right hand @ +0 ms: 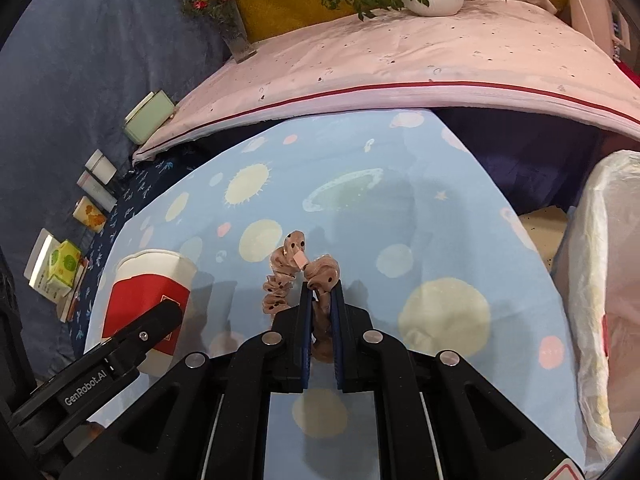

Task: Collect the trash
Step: 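Carry cup and pink scrunchie over the white bin and open both tools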

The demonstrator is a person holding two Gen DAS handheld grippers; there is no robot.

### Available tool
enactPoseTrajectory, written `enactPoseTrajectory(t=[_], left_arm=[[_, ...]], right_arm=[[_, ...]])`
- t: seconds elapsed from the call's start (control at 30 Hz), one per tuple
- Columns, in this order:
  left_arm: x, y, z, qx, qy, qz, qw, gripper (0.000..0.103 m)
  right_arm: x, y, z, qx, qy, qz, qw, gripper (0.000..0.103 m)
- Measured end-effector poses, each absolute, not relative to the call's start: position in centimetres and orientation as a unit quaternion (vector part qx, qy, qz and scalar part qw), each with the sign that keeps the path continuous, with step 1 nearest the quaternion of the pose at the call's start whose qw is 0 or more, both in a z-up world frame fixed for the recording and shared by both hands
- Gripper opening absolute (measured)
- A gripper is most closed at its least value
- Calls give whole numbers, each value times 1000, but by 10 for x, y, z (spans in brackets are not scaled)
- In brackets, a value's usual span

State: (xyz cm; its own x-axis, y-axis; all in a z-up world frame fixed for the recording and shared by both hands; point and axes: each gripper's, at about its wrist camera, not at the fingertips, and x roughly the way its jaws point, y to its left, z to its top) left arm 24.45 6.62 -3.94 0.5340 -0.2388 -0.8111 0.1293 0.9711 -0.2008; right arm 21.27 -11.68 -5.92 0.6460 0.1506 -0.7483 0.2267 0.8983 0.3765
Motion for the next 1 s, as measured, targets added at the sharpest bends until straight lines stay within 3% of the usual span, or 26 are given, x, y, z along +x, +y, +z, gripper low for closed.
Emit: enactPoseTrajectory(t=[1.0], left_arm=[[127,-72,-5,2,460,-213,862,65]], right_arm=[[46,-242,-15,285,334,-101,893,9]])
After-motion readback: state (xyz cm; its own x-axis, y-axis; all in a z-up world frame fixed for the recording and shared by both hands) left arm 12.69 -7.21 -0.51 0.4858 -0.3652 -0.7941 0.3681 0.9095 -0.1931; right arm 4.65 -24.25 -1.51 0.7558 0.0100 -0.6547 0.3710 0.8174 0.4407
